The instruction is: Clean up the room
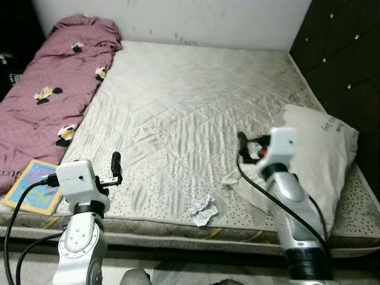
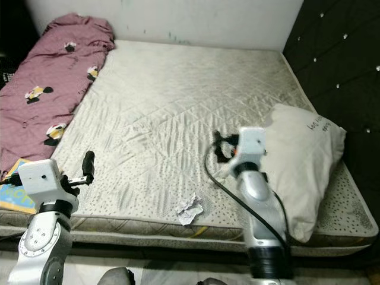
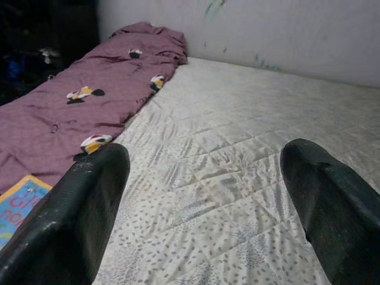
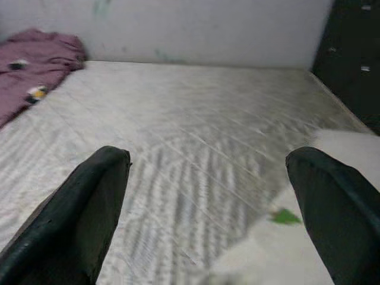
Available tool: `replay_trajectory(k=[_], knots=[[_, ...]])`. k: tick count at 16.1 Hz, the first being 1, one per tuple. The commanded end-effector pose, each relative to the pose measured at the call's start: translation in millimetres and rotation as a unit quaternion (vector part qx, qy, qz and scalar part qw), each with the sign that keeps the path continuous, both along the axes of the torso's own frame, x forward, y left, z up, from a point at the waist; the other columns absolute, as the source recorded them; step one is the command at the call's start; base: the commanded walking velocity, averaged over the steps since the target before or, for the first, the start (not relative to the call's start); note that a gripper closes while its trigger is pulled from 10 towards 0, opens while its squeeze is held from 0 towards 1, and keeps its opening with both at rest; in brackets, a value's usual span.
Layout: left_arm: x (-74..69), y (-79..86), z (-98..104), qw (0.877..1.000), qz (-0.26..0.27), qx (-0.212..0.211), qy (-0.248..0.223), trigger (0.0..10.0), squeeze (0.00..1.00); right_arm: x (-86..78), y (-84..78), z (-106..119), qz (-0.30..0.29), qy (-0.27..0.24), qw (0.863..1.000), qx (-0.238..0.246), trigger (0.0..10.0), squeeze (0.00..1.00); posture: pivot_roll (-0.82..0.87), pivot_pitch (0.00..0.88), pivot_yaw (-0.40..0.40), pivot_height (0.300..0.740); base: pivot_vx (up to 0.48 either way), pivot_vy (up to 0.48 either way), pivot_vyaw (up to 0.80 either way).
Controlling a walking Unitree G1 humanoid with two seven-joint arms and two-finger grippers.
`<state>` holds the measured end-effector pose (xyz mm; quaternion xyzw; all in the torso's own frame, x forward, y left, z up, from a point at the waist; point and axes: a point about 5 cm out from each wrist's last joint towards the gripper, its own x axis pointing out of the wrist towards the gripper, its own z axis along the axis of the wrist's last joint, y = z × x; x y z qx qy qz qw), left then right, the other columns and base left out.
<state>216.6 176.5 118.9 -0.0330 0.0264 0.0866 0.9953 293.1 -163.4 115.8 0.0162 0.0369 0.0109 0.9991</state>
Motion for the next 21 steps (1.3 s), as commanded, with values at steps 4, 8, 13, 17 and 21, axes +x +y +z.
replay_trajectory(k=[4,8,13,17,21], knots=[[1.5,-4.4,0,1.000,-0.008,0.004,0.008,10.0,0.00,-1.9,-4.2,2,-0.018,-0.001,1.000,0.010,10.0,0.00,0.05,0.021,-0.063,0.740,0.000,0.000,0.00],[2.2,-4.8,0,1.000,-0.008,-0.003,0.007,10.0,0.00,-1.1,0.5,2,-0.008,-0.003,1.000,0.020,10.0,0.00,0.05,0.028,-0.068,0.740,0.000,0.000,0.00],[4.6,-6.3,0,1.000,-0.008,-0.010,0.004,10.0,0.00,1.0,7.0,5,0.011,-0.005,0.999,0.036,10.0,0.00,0.04,0.061,-0.059,0.673,0.000,0.000,0.00],[5.4,-6.2,0,1.000,-0.002,-0.023,0.004,10.0,0.00,4.0,16.1,8,0.030,-0.014,0.999,0.042,10.0,0.00,0.04,0.053,-0.056,0.627,0.000,0.000,0.00],[6.4,-6.9,0,1.000,-0.001,-0.017,0.005,10.0,0.00,4.8,16.1,7,0.034,-0.012,0.999,0.041,10.0,0.00,0.04,0.048,-0.063,0.593,0.000,0.000,0.00]])
